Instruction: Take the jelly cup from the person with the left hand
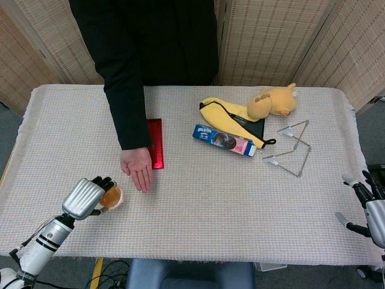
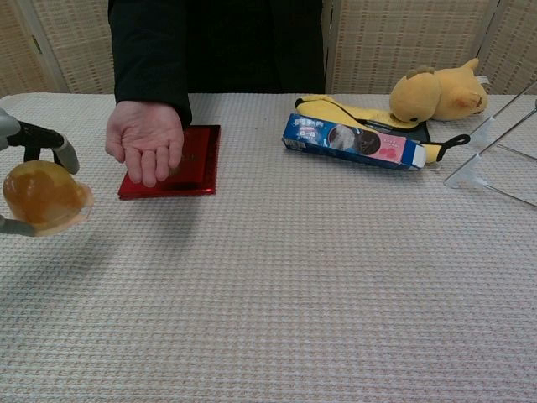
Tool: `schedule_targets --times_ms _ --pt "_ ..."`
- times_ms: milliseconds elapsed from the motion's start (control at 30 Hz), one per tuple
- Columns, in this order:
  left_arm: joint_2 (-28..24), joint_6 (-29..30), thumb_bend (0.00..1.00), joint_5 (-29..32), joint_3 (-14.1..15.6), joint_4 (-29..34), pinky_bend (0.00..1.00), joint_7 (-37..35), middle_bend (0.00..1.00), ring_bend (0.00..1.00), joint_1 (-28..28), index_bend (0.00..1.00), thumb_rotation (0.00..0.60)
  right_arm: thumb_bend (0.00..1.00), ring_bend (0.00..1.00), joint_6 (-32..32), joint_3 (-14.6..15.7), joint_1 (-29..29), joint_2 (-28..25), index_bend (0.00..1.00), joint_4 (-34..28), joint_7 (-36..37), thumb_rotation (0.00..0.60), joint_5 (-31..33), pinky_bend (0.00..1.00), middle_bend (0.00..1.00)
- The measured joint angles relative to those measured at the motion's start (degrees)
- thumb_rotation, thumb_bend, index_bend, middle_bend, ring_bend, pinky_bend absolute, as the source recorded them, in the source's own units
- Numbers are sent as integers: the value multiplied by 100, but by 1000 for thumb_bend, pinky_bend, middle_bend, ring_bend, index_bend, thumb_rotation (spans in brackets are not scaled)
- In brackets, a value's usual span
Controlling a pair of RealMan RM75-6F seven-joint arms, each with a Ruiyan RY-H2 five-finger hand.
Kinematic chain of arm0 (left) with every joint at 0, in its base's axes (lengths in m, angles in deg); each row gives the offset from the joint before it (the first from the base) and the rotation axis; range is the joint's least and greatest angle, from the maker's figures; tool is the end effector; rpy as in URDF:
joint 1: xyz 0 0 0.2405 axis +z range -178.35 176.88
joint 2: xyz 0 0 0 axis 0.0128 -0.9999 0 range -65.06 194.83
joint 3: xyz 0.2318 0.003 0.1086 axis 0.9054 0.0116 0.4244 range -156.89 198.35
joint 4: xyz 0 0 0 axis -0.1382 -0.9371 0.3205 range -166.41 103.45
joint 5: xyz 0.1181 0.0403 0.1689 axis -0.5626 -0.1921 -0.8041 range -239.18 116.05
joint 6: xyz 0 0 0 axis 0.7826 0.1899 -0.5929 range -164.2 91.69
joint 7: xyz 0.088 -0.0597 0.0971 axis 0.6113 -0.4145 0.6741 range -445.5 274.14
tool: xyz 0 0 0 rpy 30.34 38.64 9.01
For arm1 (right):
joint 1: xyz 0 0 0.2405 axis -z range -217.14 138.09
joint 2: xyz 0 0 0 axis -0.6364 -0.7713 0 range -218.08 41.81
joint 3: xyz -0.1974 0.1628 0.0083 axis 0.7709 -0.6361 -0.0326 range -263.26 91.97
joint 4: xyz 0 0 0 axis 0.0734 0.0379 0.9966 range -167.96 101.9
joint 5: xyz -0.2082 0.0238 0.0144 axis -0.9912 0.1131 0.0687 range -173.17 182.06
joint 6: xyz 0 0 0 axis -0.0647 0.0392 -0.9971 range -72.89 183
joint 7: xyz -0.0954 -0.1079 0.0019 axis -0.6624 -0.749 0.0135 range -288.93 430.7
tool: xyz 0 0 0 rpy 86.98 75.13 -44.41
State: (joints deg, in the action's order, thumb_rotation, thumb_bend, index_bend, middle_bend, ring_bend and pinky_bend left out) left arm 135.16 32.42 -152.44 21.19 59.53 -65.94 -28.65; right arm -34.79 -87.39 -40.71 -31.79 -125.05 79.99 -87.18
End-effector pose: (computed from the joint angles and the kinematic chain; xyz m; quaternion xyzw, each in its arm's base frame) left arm -0.2241 0.2681 0.0768 -0.7976 -0.2045 -0.3320 0.4603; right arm -0.3143 -0.1569 0.2048 0.5973 -0.3730 0.4117 0.5784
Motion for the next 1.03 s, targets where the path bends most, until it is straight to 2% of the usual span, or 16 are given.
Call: schedule_targets --times_ms 67,133,200,333,467,533,700,1033 --pt "114 -111 276 145 -2 -137 894 29 594 626 11 572 600 212 84 -14 0 8 -4 136 -5 0 600 2 167 266" --pt "180 -202 219 258 -9 -202 885 73 539 595 20 511 600 212 84 -22 -3 14 -7 137 -7 -2 600 9 166 266" --pt "236 -305 129 441 -25 -217 836 231 421 500 32 375 600 212 84 -22 -3 17 -6 137 -7 0 600 14 166 266" --pt "312 -506 57 1017 -78 -132 606 542 167 252 67 123 600 212 84 -21 2 16 -11 137 -10 -3 600 2 166 266" --pt "304 -600 47 1498 -147 137 401 738 7 37 135 9 600 212 84 -70 -10 30 -17 136 -15 9 600 0 166 266" --pt "262 -539 45 1563 -172 235 365 767 0 8 194 0 600 212 84 -83 -9 40 -15 137 -8 21 600 -5 166 266" --pt "71 -97 45 1655 -235 398 361 554 0 16 456 2 600 212 84 -90 -1 50 1 137 17 41 600 -8 166 266" --pt "-272 1268 45 1806 -294 585 361 -365 0 59 1478 131 600 212 84 121 30 -30 98 137 83 101 600 9 166 267"
